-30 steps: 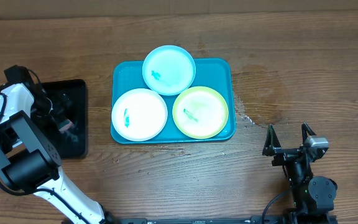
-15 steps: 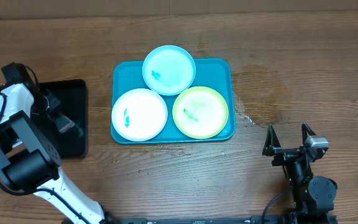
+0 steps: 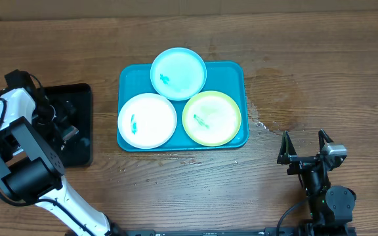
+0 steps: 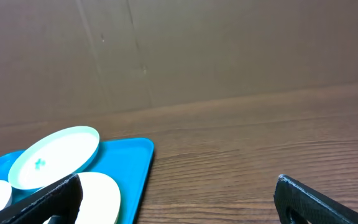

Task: Clean dirty plates on tray and stack at the side
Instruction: 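Grasp the pink-green sponge with the left gripper and lift it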

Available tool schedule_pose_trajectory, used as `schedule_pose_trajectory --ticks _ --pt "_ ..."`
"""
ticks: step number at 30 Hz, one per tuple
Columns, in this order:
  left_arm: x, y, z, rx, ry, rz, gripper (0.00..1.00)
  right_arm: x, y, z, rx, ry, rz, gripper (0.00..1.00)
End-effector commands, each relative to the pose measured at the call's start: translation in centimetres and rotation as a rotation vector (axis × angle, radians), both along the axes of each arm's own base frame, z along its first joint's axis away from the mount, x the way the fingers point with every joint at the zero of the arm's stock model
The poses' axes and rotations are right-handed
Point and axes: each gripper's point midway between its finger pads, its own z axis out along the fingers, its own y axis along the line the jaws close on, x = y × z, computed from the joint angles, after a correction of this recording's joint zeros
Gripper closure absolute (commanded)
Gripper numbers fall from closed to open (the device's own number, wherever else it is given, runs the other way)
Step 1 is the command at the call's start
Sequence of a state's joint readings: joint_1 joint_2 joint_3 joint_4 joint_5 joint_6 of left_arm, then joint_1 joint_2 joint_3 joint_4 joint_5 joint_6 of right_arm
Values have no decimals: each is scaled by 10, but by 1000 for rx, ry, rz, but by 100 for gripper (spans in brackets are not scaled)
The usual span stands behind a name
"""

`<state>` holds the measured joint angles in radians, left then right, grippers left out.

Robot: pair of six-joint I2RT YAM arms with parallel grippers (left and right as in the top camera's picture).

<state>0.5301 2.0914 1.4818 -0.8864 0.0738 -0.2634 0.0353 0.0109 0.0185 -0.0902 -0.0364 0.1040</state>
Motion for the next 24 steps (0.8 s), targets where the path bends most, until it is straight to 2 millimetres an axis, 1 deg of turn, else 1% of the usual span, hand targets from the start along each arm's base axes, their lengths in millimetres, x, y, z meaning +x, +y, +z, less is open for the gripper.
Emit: schedule_pose_trajectory --ticks 1,2,3,4,5,7,8,9,12,13,14,15,16,21,22,24 --pt "4 -22 -1 -128 -25 -1 0 0 0 -1 0 -5 -5 0" --pt "1 -24 -2 -135 -12 0 21 0 0 -1 0 -5 -5 0" --pt "-1 -25 -2 -139 -6 1 27 0 0 -1 0 -5 -5 0" --pt "-2 -26 -2 -142 -1 1 36 0 0 -1 0 -5 -5 0" --pt "-3 -26 -2 -145 4 2 52 0 0 -1 0 -5 -5 0" --pt "-5 -27 -2 -146 10 2 79 0 0 -1 0 -5 -5 0" --pt "-5 -26 -2 -144 13 2 89 0 0 -1 0 -5 -5 0" --pt "-6 -26 -2 -141 16 2 96 0 0 -1 0 -5 -5 0" --pt "-6 -22 -3 -119 20 2 96 0 0 -1 0 -5 -5 0" --pt "-5 -20 -3 -109 18 3 82 0 0 -1 0 -5 -5 0" --pt "-3 -18 -3 -97 11 2 46 0 0 -1 0 -5 -5 0" --pt "-2 -15 -3 -87 6 2 3 0 0 -1 0 -5 -5 0" --pt "0 -14 -3 -80 0 2 0 0 0 -1 0 -5 -5 0" --pt "3 -8 -3 -51 -9 3 0 0 0 -1 0 -5 -5 0" --pt "3 -8 -3 -49 -12 3 2 0 0 -1 0 -5 -5 0" --pt "4 -7 -3 -49 -14 3 16 0 0 -1 0 -5 -5 0"
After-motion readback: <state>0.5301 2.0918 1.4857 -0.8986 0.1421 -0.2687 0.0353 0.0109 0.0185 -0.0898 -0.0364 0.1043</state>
